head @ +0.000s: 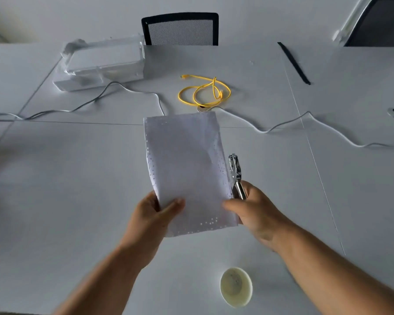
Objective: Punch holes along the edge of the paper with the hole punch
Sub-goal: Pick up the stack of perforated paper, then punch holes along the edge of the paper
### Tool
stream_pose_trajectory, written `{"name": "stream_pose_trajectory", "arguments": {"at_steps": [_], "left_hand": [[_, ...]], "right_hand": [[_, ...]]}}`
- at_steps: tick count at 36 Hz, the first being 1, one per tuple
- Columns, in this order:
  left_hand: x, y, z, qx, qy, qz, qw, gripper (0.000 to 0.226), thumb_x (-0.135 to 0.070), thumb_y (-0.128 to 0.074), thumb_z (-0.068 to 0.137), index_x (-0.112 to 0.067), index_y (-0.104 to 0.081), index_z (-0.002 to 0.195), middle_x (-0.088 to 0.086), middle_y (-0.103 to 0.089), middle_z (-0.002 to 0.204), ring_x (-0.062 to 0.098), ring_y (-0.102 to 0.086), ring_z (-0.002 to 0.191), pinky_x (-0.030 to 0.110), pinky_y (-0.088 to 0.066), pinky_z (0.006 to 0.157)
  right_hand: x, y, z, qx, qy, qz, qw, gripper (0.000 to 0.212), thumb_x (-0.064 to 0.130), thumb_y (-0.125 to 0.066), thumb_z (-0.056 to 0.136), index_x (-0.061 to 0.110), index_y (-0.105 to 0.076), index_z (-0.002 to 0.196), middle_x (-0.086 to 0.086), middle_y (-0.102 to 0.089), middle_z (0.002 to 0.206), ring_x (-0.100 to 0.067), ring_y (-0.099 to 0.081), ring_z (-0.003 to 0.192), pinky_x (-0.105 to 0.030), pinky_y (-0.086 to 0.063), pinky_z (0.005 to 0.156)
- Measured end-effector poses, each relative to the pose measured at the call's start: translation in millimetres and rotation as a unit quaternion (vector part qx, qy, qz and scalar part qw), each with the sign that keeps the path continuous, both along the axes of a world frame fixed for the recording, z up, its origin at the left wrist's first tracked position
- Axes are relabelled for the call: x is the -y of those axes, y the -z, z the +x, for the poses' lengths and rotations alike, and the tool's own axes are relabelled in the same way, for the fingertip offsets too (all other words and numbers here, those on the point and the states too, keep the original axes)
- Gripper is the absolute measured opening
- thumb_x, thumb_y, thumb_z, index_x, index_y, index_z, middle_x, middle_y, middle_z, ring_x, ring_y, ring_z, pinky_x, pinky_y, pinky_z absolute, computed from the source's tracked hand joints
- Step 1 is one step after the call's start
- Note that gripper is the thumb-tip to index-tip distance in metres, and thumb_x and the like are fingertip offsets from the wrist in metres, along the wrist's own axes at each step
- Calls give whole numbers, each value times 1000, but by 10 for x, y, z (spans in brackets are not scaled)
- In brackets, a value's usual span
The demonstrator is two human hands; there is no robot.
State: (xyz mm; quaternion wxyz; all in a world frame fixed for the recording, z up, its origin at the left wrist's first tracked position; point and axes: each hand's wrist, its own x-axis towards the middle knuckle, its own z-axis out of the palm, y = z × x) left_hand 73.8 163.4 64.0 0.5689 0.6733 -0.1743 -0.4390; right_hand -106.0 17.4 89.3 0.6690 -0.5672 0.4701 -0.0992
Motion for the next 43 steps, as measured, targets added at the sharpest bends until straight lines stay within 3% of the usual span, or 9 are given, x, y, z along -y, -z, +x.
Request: {"name": "stream_pose_trajectory", "arguments": {"at_steps": [5,10,15,19,24,27,33,37,43], "left_hand": [[69,8,-25,-21,-11,-39,999,27,-42,-72,87,-21,-82,102,0,-85,95,16,-78,84,27,-58,73],[146,123,69,78,-7,-53,996,34,-46,-62,90,-18,-80,94,-7,-74,75,10,-63,66,26,-52,65],[333,371,164,178,5,-83,981,35,-47,-61,91,-17,-78,87,-11,-65,64,7,-56,58,21,-46,58],[398,615,194,143,18,-142,979,54,-50,-68,87,3,-71,94,13,-63,81,24,-55,77,43,-42,72],[375,753,142,80,37,-204,975,43,-31,-77,88,8,-74,105,39,-70,106,40,-65,95,64,-54,94],[271,751,92,98,52,-224,968,28,-26,-72,91,-3,-81,105,38,-70,118,42,-75,101,56,-64,85],[-405,661,-276,132,106,-278,946,27,-29,-66,97,-9,-83,105,21,-81,109,33,-78,94,49,-65,79],[-982,535,-602,96,145,-294,940,34,-38,-67,94,-8,-83,99,16,-81,89,25,-75,71,32,-60,58],[-1603,307,-997,47,172,-313,933,30,-28,-60,92,-10,-82,81,12,-68,64,22,-60,48,28,-46,44]], "right_hand": [[67,-135,-87,20,22,-6,1000,31,10,-63,70,-5,-48,93,-10,-46,79,-26,-42,76,-44,-35,72],[178,-89,-162,56,39,3,998,14,12,-69,71,23,-59,73,-7,-52,71,-26,-53,76,-43,-47,72],[368,212,-172,98,18,0,995,18,-1,-66,93,16,-65,91,-15,-66,86,-28,-65,81,-40,-58,72],[473,450,-126,94,19,-94,991,22,-4,-64,92,17,-60,88,-11,-58,79,-22,-61,71,-32,-54,64],[575,526,-135,73,-14,-264,962,13,0,-67,89,8,-57,85,-11,-50,80,-25,-49,76,-43,-43,75],[531,431,-188,62,-38,-362,929,25,7,-69,87,23,-54,75,-3,-46,74,-22,-45,73,-41,-38,74],[-109,240,-587,94,-23,-471,877,21,13,-70,89,29,-58,87,9,-51,74,-16,-47,66,-36,-41,69],[-672,66,-903,92,-18,-505,858,22,11,-69,91,30,-58,88,12,-51,72,0,-47,51,-28,-39,61],[-1280,-227,-1334,71,-67,-512,853,18,11,-70,91,26,-61,92,8,-55,77,1,-49,52,-27,-40,59]]}}
